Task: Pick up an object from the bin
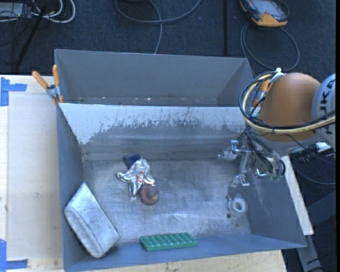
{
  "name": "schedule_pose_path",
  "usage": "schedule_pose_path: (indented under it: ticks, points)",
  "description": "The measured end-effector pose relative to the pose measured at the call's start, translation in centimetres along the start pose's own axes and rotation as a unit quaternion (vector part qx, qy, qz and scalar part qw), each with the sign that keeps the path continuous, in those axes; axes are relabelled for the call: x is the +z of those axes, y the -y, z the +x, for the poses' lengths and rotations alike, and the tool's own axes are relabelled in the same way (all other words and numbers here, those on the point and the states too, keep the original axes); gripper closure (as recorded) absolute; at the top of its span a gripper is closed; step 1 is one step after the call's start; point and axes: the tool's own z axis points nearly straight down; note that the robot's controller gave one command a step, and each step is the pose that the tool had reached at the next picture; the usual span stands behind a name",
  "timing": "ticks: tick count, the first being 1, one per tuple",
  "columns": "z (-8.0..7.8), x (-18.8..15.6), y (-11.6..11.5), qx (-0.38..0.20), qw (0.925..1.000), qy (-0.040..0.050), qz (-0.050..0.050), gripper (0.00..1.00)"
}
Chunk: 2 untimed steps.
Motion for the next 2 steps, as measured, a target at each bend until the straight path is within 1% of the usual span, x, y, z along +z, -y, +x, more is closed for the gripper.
schedule_pose_path:
  ticks: [1, 2]
  points:
    - [5.1, 5.0, 3.4, -0.086, 0.9963, 0.0009, 0.0, 0.0]
    - [4.8, 8.4, 4.3, -0.109, 0.9941, 0.0056, 0.0, 0.0]
